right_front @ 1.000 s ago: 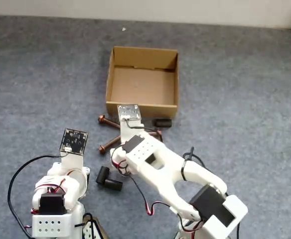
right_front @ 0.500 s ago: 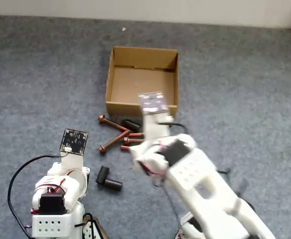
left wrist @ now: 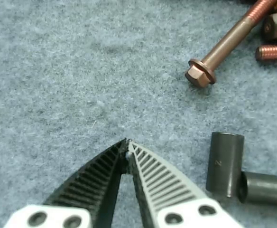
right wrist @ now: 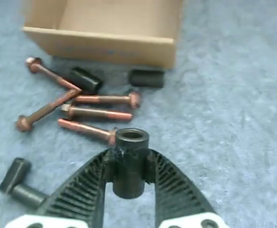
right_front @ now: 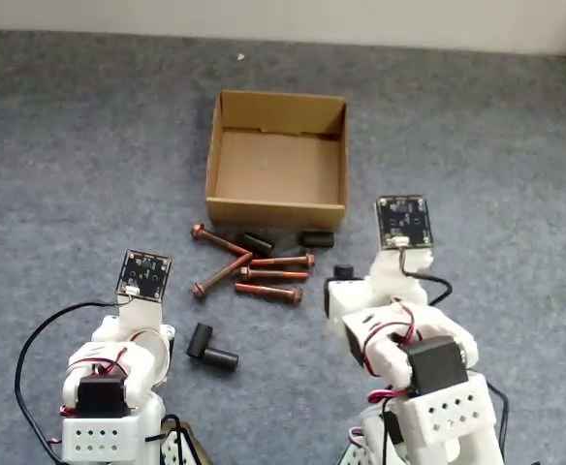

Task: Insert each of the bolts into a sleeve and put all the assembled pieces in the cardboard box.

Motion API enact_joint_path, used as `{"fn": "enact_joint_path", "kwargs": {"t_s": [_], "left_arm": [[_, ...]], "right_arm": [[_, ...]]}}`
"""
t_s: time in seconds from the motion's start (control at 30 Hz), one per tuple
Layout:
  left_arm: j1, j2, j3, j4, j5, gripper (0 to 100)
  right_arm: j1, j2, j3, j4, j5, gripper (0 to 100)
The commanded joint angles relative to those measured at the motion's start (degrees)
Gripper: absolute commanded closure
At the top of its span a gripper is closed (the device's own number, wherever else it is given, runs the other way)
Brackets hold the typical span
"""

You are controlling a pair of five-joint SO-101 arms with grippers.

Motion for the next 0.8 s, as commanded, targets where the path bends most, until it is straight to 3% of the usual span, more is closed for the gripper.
{"fn": "enact_joint_path", "kwargs": {"t_s": [0.0, 0.17, 0.33, 0.63, 0.77], "left_arm": [[-0.7, -0.4, 0.4, -0.1, -0.4, 99], [-2.6, -0.5, -5.1, -0.2, -1.0, 99], [-0.8, -0.5, -17.1, 0.4, -16.2, 99], [3.5, 0.3, -26.1, 0.4, -16.4, 93], [3.6, 9.9, -31.7, 0.4, -16.4, 93]], "right_arm": [[2.2, -1.2, 2.9, -5.1, 0.6, 99.4], [5.9, -1.2, 9.2, -12.2, -5.0, 99.4], [7.7, -1.2, 11.1, -13.1, -5.6, 99.4], [7.8, -1.2, 11.3, -13.6, -5.5, 99.4], [8.6, -1.2, 13.8, -16.6, -5.5, 99.4]]}}
